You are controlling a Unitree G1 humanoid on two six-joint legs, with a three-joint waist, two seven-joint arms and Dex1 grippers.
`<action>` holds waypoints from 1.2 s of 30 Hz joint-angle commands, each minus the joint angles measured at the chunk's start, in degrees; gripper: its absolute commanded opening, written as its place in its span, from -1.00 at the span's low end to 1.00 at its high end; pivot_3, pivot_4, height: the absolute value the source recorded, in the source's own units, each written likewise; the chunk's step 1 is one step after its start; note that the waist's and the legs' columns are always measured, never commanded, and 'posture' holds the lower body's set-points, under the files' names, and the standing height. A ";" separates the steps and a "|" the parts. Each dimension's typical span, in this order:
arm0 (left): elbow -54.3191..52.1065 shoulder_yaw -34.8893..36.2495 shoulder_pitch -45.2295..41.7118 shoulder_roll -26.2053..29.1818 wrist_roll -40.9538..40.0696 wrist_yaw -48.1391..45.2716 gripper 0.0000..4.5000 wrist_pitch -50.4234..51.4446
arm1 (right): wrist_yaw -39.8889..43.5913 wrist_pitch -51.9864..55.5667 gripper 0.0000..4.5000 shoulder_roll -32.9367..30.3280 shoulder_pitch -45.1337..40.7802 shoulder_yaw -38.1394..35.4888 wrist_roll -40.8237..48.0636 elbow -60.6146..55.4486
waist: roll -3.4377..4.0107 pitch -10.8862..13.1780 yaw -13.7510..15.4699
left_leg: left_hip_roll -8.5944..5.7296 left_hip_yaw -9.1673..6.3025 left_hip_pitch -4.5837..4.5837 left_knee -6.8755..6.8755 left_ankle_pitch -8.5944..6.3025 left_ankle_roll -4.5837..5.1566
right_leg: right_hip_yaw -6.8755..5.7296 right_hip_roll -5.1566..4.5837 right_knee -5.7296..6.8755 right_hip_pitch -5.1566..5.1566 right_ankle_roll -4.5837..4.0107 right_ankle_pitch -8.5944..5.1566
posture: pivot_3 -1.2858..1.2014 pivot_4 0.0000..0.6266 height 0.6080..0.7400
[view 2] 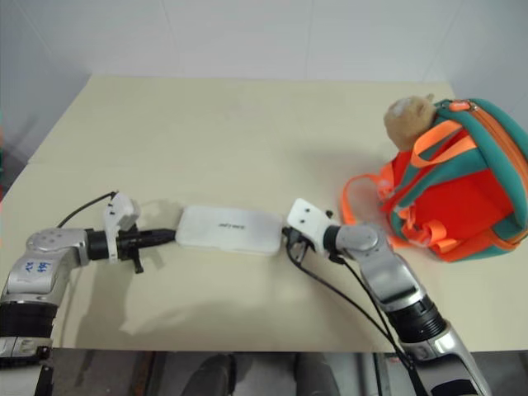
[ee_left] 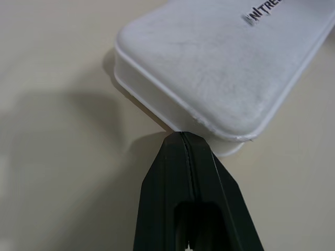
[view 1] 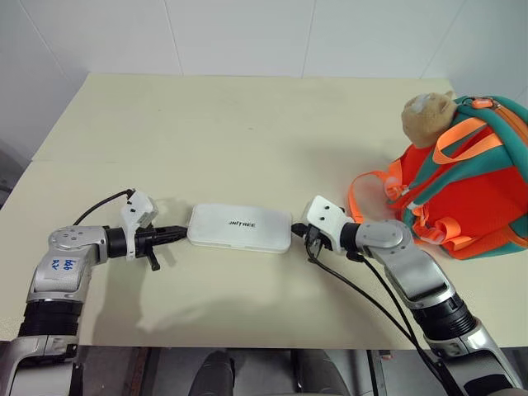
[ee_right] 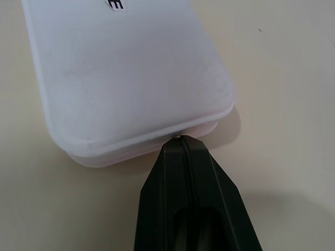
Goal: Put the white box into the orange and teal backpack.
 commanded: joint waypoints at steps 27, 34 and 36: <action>-11.03 -2.92 8.29 4.27 -2.62 2.38 -1.00 8.08 | 3.21 -1.42 -0.95 -0.97 1.06 1.08 2.13 -3.66 | 0.02 0.02 -0.20 | 0.02 0.01 0.00 -0.05 -0.02 0.02 | 0.00 0.01 -0.07 -0.01 -0.01 0.00 | 0.03 -0.52 1.00; -12.68 -2.84 9.17 7.60 -3.93 2.79 -1.00 10.90 | 3.27 -1.42 -0.95 -1.29 1.10 0.90 2.09 -3.26 | 0.02 0.01 -0.17 | 0.04 0.00 0.05 -0.04 -0.01 0.01 | 0.01 0.03 -0.04 0.00 -0.05 0.03 | 0.03 -0.52 1.00; -14.41 -2.16 10.51 7.88 -5.34 2.21 -1.00 12.07 | 3.40 -1.32 -0.95 -1.56 0.90 0.65 2.14 -2.93 | 0.02 0.01 -0.28 | 0.05 0.01 0.05 -0.05 -0.01 0.01 | 0.01 0.03 -0.05 0.00 -0.04 0.03 | 0.03 -0.52 1.00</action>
